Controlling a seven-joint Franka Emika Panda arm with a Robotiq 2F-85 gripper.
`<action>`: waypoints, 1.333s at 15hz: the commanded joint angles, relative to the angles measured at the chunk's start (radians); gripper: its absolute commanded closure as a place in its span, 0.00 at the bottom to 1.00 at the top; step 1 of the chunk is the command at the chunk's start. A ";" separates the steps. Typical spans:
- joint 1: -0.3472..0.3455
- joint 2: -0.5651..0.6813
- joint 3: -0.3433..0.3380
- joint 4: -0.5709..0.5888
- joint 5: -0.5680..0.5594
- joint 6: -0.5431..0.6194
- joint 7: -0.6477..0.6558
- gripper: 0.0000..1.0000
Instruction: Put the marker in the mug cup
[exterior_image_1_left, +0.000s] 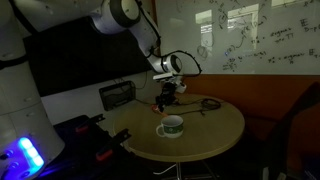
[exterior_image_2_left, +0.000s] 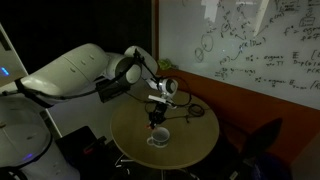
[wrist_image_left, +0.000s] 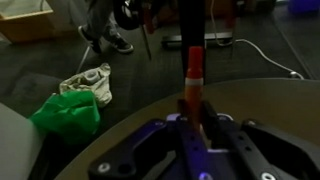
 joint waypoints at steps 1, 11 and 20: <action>-0.002 0.085 -0.011 0.137 -0.027 -0.081 -0.012 0.95; -0.006 0.170 -0.035 0.260 -0.038 -0.041 -0.024 0.56; 0.005 0.059 -0.032 0.165 -0.092 0.193 -0.091 0.00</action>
